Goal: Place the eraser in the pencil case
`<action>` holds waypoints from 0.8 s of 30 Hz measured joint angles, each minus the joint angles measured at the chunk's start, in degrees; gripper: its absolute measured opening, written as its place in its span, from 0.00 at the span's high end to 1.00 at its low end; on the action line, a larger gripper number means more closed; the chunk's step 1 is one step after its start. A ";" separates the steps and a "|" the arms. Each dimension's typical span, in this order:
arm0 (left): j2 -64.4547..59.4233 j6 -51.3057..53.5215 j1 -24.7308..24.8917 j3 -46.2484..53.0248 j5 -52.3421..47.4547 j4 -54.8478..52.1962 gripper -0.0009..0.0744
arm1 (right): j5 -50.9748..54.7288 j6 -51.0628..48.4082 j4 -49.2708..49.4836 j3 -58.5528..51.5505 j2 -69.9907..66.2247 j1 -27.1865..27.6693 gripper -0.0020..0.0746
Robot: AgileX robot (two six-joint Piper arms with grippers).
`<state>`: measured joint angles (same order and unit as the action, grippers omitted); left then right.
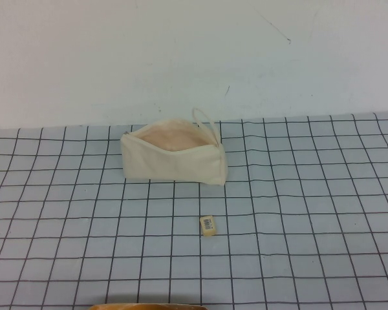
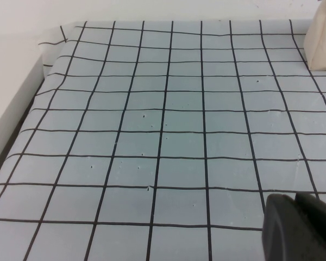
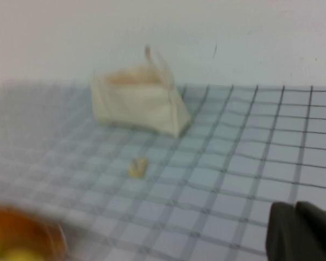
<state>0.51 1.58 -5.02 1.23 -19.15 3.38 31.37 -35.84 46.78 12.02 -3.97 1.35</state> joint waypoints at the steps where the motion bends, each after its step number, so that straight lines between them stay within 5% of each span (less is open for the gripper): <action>1: 0.00 0.00 0.00 0.00 0.00 0.00 0.99 | 2.85 -1.14 -3.83 3.43 -2.58 0.00 0.98; 8: 0.00 0.00 0.00 0.00 0.00 0.00 0.99 | 26.65 2.37 -28.60 25.52 -25.63 0.00 0.98; 15: 0.00 0.00 0.00 0.00 0.00 0.00 0.99 | 34.99 2.07 -30.52 36.48 -46.38 -0.47 0.98; 24: 0.00 0.00 0.00 0.00 0.00 0.00 0.99 | 35.61 8.60 -38.82 51.69 -69.05 -20.83 0.98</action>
<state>0.51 1.58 -5.02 1.23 -19.15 3.38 66.97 -27.24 7.96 63.71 -73.03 -19.49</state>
